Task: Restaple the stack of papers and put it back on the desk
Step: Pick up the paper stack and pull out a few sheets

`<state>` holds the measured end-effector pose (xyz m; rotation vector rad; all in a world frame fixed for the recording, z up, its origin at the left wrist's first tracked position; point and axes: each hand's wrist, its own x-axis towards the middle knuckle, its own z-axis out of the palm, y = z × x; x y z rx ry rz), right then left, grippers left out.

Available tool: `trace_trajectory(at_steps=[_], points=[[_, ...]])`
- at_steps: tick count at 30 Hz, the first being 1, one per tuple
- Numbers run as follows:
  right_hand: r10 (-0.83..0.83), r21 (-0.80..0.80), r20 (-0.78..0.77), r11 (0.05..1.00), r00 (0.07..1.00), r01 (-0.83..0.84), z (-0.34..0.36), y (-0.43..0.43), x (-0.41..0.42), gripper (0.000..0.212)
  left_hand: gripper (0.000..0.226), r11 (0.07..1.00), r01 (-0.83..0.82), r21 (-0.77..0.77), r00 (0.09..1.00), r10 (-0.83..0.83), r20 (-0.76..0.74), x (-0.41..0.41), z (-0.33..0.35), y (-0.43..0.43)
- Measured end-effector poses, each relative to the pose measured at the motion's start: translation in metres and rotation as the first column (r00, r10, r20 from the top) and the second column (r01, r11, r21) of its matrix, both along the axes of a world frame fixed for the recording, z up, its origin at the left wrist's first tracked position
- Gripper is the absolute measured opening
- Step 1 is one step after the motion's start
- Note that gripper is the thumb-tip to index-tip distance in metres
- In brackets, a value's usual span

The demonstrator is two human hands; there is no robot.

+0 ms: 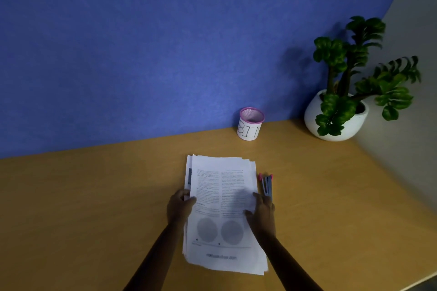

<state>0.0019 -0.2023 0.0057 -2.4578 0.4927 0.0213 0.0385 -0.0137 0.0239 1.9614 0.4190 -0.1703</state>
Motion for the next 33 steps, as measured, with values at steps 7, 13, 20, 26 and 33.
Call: trace_trajectory(at_steps=[7, 13, 20, 26, 33], points=[[-0.065, 0.371, 0.020, 0.927, 0.998, 0.053, 0.014, -0.008, 0.005, 0.056, 0.021, 0.960, 0.008, -0.280, 0.988, 0.035, 0.150, 0.002, 0.011, 0.012], [-0.155, 0.723, 0.157, 0.691, 0.975, -0.006, 0.037, -0.016, 0.007, 0.049, 0.025, 0.894, 0.099, -0.438, 0.974, 0.002, 0.225, -0.001, 0.029, 0.032], [-0.052, 0.839, 0.172, 0.530, 0.984, -0.119, 0.071, -0.019, 0.016, 0.033, 0.027, 0.787, 0.159, -0.596, 0.977, -0.037, 0.210, -0.004, 0.037, 0.044], [-0.049, 0.838, 0.220, 0.521, 0.974, -0.163, 0.084, -0.023, 0.018, 0.046, 0.026, 0.743, 0.198, -0.639, 0.972, -0.065, 0.225, -0.002, 0.036, 0.047], [-0.076, 0.814, 0.340, 0.523, 0.937, -0.253, 0.094, -0.028, 0.018, 0.026, 0.033, 0.805, 0.201, -0.558, 0.963, -0.058, 0.264, 0.000, 0.042, 0.041]])
